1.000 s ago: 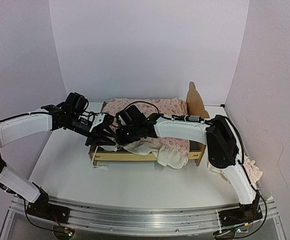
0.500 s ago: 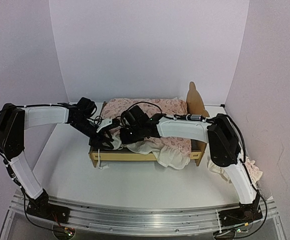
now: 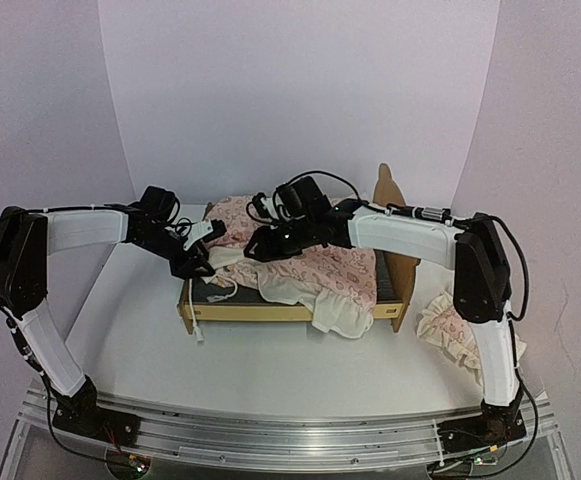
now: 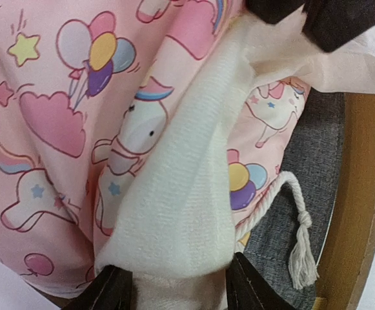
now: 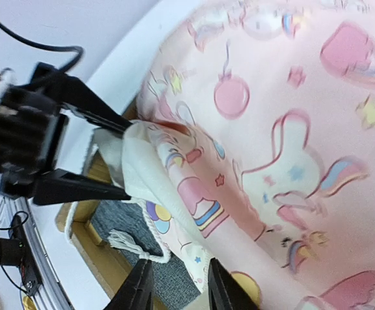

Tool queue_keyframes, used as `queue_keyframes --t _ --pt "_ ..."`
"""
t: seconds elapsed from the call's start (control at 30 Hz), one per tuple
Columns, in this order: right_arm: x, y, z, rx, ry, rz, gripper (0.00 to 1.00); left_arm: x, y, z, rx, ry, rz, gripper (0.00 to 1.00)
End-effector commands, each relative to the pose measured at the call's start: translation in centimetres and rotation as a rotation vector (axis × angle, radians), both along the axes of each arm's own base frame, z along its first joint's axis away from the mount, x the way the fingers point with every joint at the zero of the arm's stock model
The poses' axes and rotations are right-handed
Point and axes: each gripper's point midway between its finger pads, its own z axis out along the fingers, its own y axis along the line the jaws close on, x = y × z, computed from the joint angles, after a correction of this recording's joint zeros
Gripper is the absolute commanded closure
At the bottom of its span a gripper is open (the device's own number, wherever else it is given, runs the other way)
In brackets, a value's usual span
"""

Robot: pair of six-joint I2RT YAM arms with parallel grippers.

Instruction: Set up the pet bed

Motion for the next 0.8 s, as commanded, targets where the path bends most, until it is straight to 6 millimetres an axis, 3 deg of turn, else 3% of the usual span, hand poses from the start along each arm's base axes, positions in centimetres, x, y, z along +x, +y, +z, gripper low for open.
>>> queue_keyframes --t 0.0,0.13,0.27,0.4,0.77 --pt "-0.9 1.3 3.4 0.095 -0.043 0.119 0.69 1.9 0.9 1.3 -0.008 -0.061 0.064 0.49" --pt "-1.8 3.3 2.9 0.154 0.032 0.147 0.75 1.3 0.7 1.1 -0.023 -0.03 0.055 0.49" --pt "-3.7 5.0 2.2 0.099 -0.033 0.173 0.74 0.9 0.6 0.6 -0.046 -0.015 0.056 0.48" --pt "-1.3 3.7 -1.4 -0.014 0.095 -0.079 0.79 1.0 0.4 0.8 -0.083 -0.006 0.074 0.48" --pt "-1.8 2.2 -5.9 -0.193 0.178 -0.236 0.76 0.1 -0.3 1.5 -0.182 -0.02 0.046 0.47"
